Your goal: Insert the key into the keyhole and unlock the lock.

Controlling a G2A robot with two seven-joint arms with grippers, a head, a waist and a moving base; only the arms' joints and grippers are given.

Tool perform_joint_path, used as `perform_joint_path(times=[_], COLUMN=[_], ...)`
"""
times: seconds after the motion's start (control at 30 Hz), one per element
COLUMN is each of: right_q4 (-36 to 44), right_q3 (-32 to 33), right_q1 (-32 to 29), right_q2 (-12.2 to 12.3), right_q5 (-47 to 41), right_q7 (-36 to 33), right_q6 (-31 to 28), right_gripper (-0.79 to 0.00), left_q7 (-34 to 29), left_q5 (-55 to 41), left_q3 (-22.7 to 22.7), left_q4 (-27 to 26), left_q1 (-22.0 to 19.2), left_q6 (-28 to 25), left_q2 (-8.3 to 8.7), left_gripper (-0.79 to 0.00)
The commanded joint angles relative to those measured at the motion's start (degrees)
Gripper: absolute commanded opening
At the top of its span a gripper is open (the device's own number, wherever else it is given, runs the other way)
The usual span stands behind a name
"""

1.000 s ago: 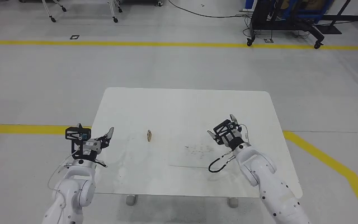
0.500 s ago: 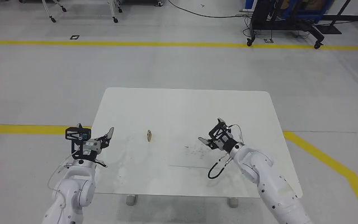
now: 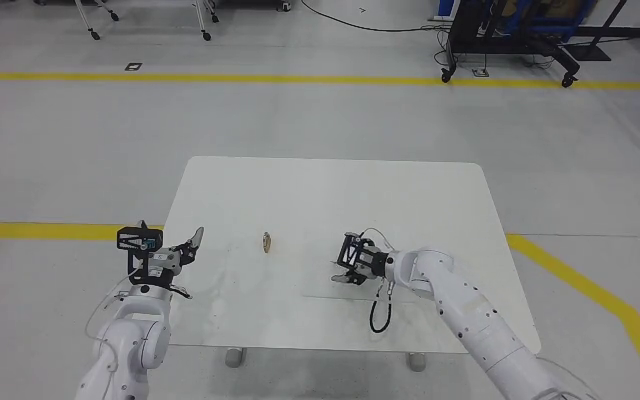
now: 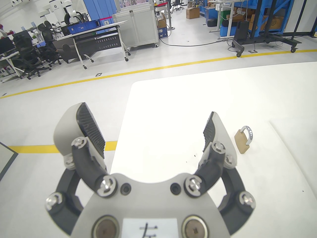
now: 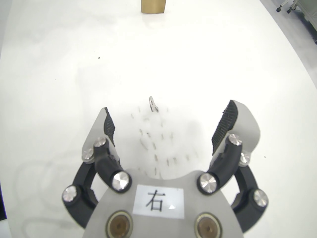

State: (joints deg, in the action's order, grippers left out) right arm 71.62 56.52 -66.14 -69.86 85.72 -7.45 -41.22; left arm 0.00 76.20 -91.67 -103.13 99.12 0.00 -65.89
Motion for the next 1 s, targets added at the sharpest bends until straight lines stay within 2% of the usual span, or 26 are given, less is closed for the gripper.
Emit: perform_joint_path(times=[0.0,0.03,0.33,0.37,0.4,0.43,0.97], right_q4=[-0.9,-1.3,-3.7,-4.0,-4.1,-4.3,-2.5], right_q3=[-1.0,-1.3,-3.8,-4.1,-4.2,-4.4,-3.7], right_q1=[0.9,1.3,3.6,3.9,4.0,4.3,4.4], right_q2=[-0.2,-0.3,-1.0,-1.1,-1.1,-1.2,-0.6], right_q5=[0.1,0.2,0.8,0.8,0.7,0.7,1.9], right_q7=[0.0,0.1,-0.6,-0.9,-1.0,-1.1,0.2], right_q6=[-0.7,-0.9,-0.9,-0.7,-0.6,-0.5,-1.2], right_gripper=[-0.268,-0.379,-0.610,-0.650,-0.767,-0.785,-0.785], left_q7=[0.0,0.0,0.0,0.0,0.0,0.0,0.0], left_q5=[0.0,0.0,0.0,0.0,0.0,0.0,0.0], left_q3=[0.0,0.0,0.0,0.0,0.0,0.0,0.0], left_q4=[0.0,0.0,0.0,0.0,0.0,0.0,0.0], left_q1=[0.0,0.0,0.0,0.0,0.0,0.0,0.0], left_q6=[0.0,0.0,0.0,0.0,0.0,0.0,0.0], left_q2=[0.00,0.00,0.00,0.00,0.00,0.00,0.00], left_gripper=[0.000,0.000,0.000,0.000,0.000,0.000,0.000])
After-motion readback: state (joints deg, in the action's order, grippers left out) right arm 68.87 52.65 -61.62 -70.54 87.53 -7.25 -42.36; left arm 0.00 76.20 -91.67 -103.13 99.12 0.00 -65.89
